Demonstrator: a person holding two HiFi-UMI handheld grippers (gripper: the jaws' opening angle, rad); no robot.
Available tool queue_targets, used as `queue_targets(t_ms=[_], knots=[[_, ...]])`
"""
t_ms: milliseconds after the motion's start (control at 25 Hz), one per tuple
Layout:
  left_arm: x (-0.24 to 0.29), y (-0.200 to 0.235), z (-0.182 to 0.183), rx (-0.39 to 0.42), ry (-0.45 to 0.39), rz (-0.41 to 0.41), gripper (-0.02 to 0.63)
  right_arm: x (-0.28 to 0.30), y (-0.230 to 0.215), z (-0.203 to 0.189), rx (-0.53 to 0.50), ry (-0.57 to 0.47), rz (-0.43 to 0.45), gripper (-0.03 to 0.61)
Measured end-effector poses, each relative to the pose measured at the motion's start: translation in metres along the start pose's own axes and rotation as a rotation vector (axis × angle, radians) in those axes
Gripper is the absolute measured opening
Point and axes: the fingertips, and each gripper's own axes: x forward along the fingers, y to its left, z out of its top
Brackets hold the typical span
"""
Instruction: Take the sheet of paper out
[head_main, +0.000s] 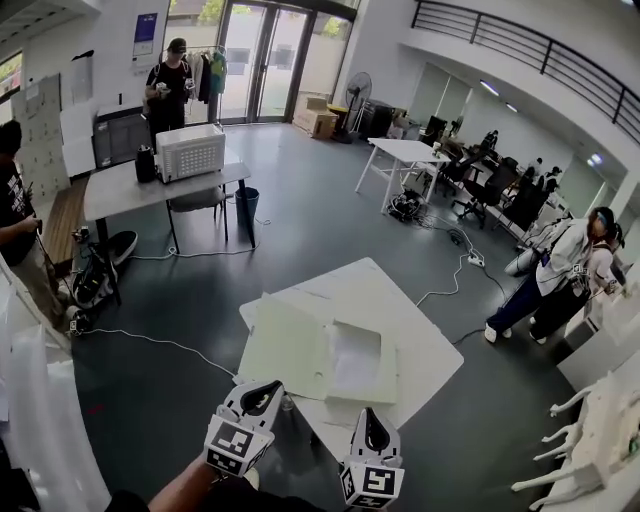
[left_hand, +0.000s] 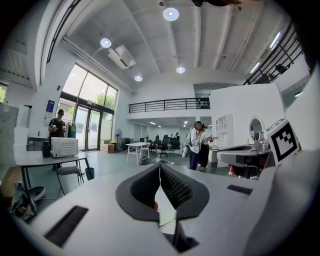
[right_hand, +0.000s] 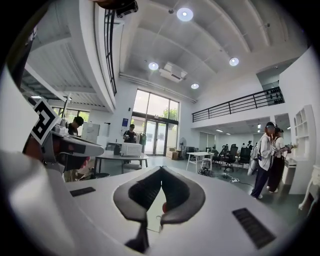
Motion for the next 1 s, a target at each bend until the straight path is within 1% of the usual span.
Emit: queue_targets(t_ms=[160, 280, 520, 680, 840, 1000], knots=[[0.009, 0.024, 0.002, 0.015, -0.002, -0.049, 0.025, 0.016, 0.015, 0.004, 0.005, 0.002, -0.048, 0.015], [0.021, 0.035, -0.001, 0.018, 0.005, -0.084, 0.025, 0.029, 0.019, 0.0, 0.013, 0.008, -0.079, 0.017], [0.05, 0.055, -0.014, 0.003, 0.024, -0.113, 0.025, 0.058, 0.015, -0.017, 0.014, 0.05, -0.106, 0.015], [0.085, 0.074, -0.017, -0.007, 0.042, -0.111, 0.025, 0.099, 0.005, -0.023, 0.019, 0.068, -0.1, 0.015], [0.127, 0.096, -0.016, -0.017, 0.055, -0.087, 0.025, 0.146, -0.012, -0.023, 0.025, 0.068, -0.076, 0.015], [0.18, 0.115, -0.026, -0.027, 0.071, -0.072, 0.025, 0.202, -0.033, -0.04, 0.031, 0.094, -0.048, 0.017]])
